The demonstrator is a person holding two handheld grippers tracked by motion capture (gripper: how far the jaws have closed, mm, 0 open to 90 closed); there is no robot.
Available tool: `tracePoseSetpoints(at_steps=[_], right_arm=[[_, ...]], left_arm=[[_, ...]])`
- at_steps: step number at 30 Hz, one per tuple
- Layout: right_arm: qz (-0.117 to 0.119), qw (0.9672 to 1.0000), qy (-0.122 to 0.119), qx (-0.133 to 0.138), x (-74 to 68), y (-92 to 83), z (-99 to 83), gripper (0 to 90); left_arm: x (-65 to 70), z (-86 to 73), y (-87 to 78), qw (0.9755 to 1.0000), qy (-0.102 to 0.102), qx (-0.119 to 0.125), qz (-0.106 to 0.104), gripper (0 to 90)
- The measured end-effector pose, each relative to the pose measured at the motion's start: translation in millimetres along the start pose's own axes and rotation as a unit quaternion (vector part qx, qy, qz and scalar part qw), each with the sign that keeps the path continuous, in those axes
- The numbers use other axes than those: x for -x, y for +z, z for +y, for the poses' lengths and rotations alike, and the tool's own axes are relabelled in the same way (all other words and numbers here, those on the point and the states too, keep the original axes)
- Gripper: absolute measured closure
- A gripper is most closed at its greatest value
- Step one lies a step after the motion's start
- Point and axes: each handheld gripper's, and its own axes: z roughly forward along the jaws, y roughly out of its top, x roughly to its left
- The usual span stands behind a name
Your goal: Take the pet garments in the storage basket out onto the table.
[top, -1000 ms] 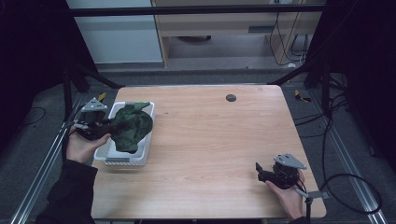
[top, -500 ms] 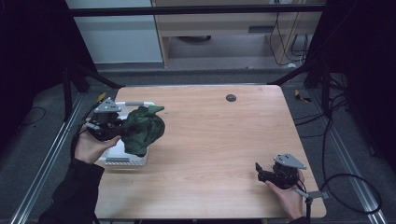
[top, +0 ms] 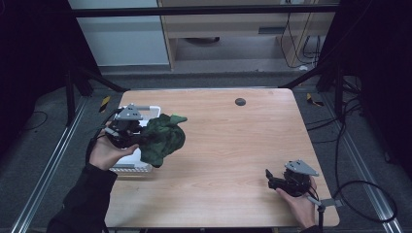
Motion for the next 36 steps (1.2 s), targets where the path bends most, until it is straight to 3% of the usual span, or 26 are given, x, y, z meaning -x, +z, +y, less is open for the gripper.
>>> tracePoseSetpoints(at_steps=[14,32,36], right_arm=[[0.001,1.0,-0.001,0.0,0.2,0.3,0.0,8.2],[0.003,1.0,0.001,-0.001,0.2,-0.2,0.2,8.5],[0.004,1.0,0.001,0.0,0.3,-0.4,0.3,8.5]], left_arm=[[23.1,18.6,19.1,0.9986,0.041,-0.006,-0.033,74.3],[42.4,39.8,44.9,0.9937,0.084,-0.037,-0.064,74.3],[46.9,44.0,51.9,0.9917,0.097,-0.048,-0.069,74.3]])
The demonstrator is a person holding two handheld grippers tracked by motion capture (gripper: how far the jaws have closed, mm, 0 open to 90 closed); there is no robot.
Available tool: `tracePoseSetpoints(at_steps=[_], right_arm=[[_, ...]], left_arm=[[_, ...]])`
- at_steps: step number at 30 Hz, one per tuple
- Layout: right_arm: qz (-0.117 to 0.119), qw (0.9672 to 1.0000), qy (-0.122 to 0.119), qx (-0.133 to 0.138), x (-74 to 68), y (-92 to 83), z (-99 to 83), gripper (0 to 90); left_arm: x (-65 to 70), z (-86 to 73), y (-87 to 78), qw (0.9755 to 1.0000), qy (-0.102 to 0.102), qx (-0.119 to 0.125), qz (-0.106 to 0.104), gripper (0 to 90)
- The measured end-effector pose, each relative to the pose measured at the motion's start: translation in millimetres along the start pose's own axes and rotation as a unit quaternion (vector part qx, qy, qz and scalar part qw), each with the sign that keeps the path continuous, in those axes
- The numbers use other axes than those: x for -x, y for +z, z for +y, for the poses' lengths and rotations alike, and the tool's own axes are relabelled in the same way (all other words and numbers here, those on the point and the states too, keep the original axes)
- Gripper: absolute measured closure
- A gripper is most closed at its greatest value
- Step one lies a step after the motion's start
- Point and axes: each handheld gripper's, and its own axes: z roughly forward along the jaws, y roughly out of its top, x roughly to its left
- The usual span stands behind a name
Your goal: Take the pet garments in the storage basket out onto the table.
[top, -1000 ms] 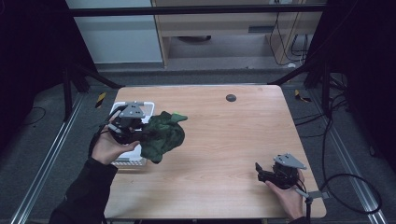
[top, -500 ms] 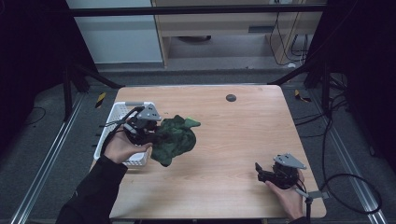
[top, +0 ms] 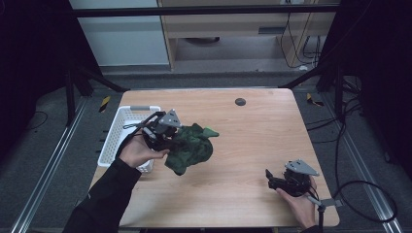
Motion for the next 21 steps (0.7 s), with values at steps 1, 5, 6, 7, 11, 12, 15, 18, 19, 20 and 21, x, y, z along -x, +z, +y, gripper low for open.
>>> tracePoseSetpoints(at_steps=[1,5,6,7,11,12,15,18,19,20,21], right_arm=[[0.001,1.0,0.0,-0.001,-0.1,0.1,0.0,8.5],[0.001,1.0,-0.001,-0.001,-0.2,0.3,-0.1,8.6],[0.001,1.0,-0.002,-0.001,0.1,0.5,-0.2,8.5],[0.001,1.0,-0.002,-0.001,0.1,0.5,-0.2,8.5],[0.001,1.0,0.0,-0.001,0.1,0.0,0.0,8.6],[0.001,1.0,0.0,-0.001,0.1,0.0,0.0,8.6],[0.002,1.0,0.0,-0.002,0.0,0.1,0.0,8.6],[0.002,1.0,0.001,-0.002,-0.1,0.1,-0.1,8.6],[0.002,1.0,0.001,-0.002,-0.1,0.2,-0.1,8.6],[0.002,1.0,0.001,-0.002,-0.1,0.1,-0.1,8.6],[0.002,1.0,0.0,-0.002,-0.1,0.0,-0.1,8.6]], left_arm=[[1.1,1.9,2.7,1.0,0.004,-0.004,-0.003,74.2],[1.9,4.6,8.0,0.9999,0.009,-0.009,-0.007,74.2],[2.5,5.6,10.6,0.9998,0.011,-0.012,-0.008,74.2],[2.5,5.6,10.6,0.9998,0.011,-0.012,-0.008,74.2],[5.2,7.5,17.7,0.9995,0.018,-0.02,-0.014,74.2],[5.9,8.0,19.5,0.9995,0.019,-0.021,-0.015,74.2],[6.9,10.0,24.2,0.9992,0.023,-0.025,-0.019,74.2],[7.9,12.3,29.1,0.9988,0.028,-0.031,-0.024,74.2],[8.8,13.2,31.9,0.9987,0.03,-0.033,-0.025,74.2],[9.8,14.4,35.9,0.9985,0.031,-0.036,-0.026,74.3],[10.3,15.0,38.0,0.9984,0.033,-0.037,-0.027,74.2]])
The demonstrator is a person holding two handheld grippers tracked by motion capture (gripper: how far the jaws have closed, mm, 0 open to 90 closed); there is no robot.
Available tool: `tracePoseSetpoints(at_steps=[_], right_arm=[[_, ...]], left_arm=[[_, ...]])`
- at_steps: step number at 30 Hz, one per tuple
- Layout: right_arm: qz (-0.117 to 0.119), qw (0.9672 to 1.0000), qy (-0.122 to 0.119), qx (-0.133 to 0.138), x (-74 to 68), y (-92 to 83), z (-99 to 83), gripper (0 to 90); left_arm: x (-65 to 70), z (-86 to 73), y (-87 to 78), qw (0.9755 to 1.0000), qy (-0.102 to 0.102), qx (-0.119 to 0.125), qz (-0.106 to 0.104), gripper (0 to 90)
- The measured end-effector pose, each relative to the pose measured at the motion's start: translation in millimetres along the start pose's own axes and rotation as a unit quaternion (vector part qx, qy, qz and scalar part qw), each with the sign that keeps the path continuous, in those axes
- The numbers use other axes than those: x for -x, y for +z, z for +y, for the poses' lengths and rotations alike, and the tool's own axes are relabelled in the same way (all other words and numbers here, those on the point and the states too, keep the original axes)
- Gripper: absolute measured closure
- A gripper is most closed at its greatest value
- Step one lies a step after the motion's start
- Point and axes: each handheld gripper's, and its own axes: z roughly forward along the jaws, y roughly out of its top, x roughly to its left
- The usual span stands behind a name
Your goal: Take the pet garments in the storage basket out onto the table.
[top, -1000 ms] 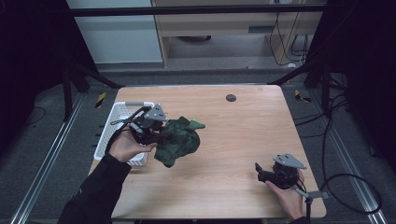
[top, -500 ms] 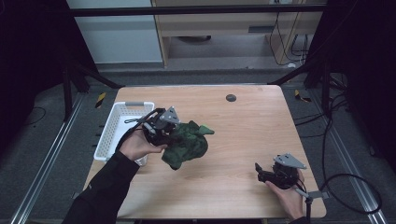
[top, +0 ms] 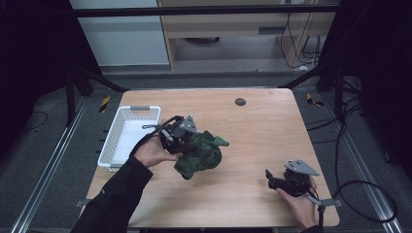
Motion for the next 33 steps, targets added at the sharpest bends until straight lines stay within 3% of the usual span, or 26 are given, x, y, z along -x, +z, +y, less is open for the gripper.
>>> tracePoseSetpoints(at_steps=[15,17,33], right_arm=[[0.0,1.0,-0.002,0.0,0.2,0.6,-0.1,8.6],[0.0,1.0,-0.001,0.0,0.1,0.4,0.1,8.7],[0.0,1.0,-0.002,-0.001,-0.2,0.5,0.2,8.6]], left_arm=[[2.6,9.2,24.9,0.9997,0.014,-0.016,-0.008,74.2],[4.0,8.6,30.8,0.9997,0.012,-0.012,-0.017,74.1],[10.4,2.3,62.2,0.9989,0.016,-0.03,-0.032,73.9]])
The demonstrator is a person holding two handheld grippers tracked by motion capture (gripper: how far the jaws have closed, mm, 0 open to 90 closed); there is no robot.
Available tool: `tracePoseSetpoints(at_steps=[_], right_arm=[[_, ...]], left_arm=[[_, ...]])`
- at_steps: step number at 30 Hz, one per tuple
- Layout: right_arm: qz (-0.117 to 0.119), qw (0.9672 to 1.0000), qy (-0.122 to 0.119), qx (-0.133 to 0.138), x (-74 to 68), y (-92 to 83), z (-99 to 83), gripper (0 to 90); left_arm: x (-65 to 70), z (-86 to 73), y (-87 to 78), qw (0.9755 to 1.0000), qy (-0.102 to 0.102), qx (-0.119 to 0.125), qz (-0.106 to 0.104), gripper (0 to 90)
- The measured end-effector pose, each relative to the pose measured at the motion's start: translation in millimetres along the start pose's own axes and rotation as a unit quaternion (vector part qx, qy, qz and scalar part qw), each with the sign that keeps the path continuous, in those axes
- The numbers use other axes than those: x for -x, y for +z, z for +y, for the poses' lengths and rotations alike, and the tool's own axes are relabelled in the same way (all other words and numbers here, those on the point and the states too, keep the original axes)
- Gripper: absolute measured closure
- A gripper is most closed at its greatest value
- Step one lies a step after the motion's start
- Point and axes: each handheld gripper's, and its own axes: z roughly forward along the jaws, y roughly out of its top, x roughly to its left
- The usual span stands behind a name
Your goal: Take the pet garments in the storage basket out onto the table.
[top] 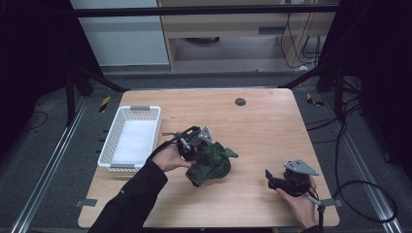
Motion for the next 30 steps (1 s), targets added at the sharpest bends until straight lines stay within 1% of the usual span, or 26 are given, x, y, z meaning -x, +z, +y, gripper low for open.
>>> tracePoseSetpoints(at_steps=[3,8,12,16,19,21,23,24,26,27,28,30], right_arm=[[0.0,1.0,0.0,0.0,0.1,-0.1,0.0,8.6],[0.0,1.0,0.0,0.0,0.0,-0.1,0.0,8.6],[0.001,1.0,0.0,-0.001,-0.1,0.1,0.0,8.6],[0.001,1.0,-0.001,0.0,-0.1,0.2,0.0,8.6],[0.002,1.0,-0.001,-0.001,-0.2,0.3,-0.1,8.6],[0.002,1.0,0.0,-0.001,-0.2,0.4,-0.1,8.6],[0.003,1.0,0.0,-0.001,-0.2,0.1,0.0,8.6],[0.002,1.0,0.0,-0.001,-0.2,0.3,-0.1,8.6],[0.004,1.0,0.002,-0.002,-0.6,0.2,0.0,8.6],[0.004,1.0,0.001,-0.002,-0.7,0.2,0.0,8.6],[0.004,1.0,0.001,-0.002,-0.8,0.2,0.1,8.6],[0.004,1.0,0.001,-0.002,-0.6,0.3,0.1,8.6]], left_arm=[[-0.3,0.2,6.9,1.0,0.001,-0.005,-0.004,73.8],[0.2,-0.6,12.3,0.9999,0.001,-0.014,-0.003,73.7],[0.1,-1.9,18.4,0.9997,0.003,-0.022,-0.008,73.4],[0.3,-2.5,21.9,0.9996,0.004,-0.025,-0.009,73.0],[-0.5,-3.5,25.1,0.9995,-0.002,-0.029,-0.011,71.4],[-0.5,-3.9,25.6,0.9995,-0.002,-0.03,-0.009,70.5],[-0.8,-4.4,25.8,0.9995,-0.005,-0.031,-0.009,68.3],[-0.9,-4.4,25.6,0.9995,-0.005,-0.031,-0.008,65.7],[-1.0,-4.5,25.1,0.9995,-0.006,-0.03,-0.005,64.0],[-1.1,-4.5,24.7,0.9996,-0.005,-0.029,-0.003,59.3],[-1.2,-4.7,24.4,0.9996,-0.006,-0.026,-0.003,59.3],[-1.3,-4.6,23.6,0.9997,-0.007,-0.022,0.0,54.0]])
